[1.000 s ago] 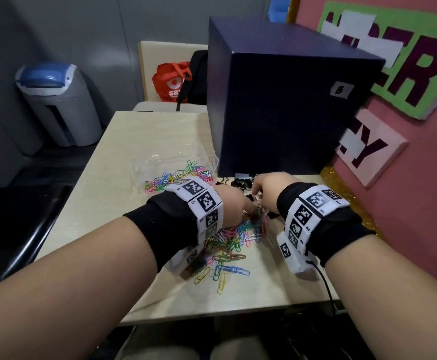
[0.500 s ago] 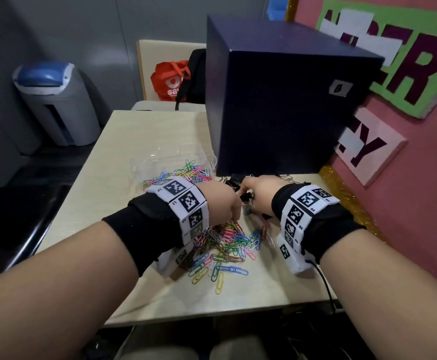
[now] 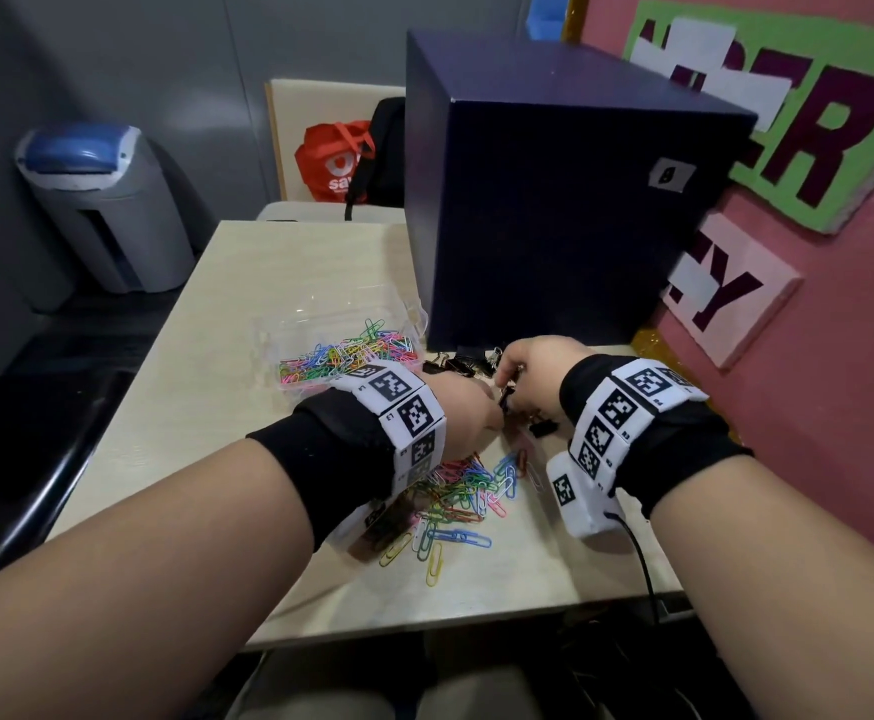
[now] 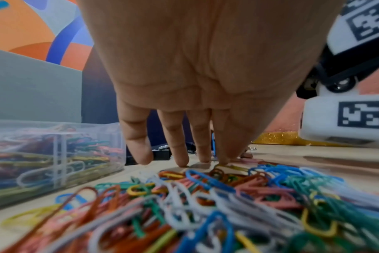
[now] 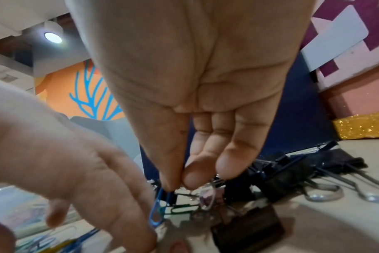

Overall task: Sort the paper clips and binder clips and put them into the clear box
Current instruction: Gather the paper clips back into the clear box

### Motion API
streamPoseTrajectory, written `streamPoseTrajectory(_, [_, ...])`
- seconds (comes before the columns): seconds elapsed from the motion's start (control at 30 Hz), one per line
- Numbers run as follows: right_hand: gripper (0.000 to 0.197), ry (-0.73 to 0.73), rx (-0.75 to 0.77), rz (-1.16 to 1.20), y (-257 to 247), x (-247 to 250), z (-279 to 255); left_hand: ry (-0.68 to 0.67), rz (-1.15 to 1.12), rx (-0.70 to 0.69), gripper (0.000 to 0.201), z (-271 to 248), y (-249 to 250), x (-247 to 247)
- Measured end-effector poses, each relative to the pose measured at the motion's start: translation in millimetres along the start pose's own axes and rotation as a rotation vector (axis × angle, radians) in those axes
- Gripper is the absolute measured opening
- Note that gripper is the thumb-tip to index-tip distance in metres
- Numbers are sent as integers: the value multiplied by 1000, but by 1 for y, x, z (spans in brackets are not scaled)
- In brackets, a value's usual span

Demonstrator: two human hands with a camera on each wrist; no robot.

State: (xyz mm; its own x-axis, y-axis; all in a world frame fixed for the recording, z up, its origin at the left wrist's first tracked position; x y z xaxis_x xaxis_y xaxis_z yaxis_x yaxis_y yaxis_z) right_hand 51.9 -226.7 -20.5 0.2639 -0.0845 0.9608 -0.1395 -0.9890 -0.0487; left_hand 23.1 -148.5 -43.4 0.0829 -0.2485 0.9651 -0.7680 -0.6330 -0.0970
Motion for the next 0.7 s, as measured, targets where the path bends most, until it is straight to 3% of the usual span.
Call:
streamPoseTrajectory(0.17, [36,-49,-85,219,5,-6,1,20,17,32,42,-3,-5,0])
streamPoseTrajectory(0.33, [26,87,-77,315,14,-1,-2,155,-73,85,34,-2,-10,9])
streamPoseTrajectory(0.47, [14,115,-110,400,16,0,-5,168,-87,133,36,0,-8,14])
streamPoseTrajectory(0.57, [30,80,-190,413,20,-4,-1,217,-121,125,40,2,-4,16])
streamPoseTrajectory(0.7, [29,175,-142,175,20,11,0,51,-4,52,43,2,8,7])
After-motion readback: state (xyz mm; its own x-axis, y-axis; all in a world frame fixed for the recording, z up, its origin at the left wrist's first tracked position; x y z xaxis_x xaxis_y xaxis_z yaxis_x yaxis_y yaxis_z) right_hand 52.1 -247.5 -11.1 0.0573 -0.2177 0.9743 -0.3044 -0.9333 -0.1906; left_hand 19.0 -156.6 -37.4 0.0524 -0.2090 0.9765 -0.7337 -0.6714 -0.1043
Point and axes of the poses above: each hand's wrist, its own z-axis towards the middle knuckle, its own x-axis out of the back of the hand, y = z × x, the point moved 7 cm from there along z, towards the middle knuckle, and after that the axes turned 14 degrees about y, right-handed, at the moved point
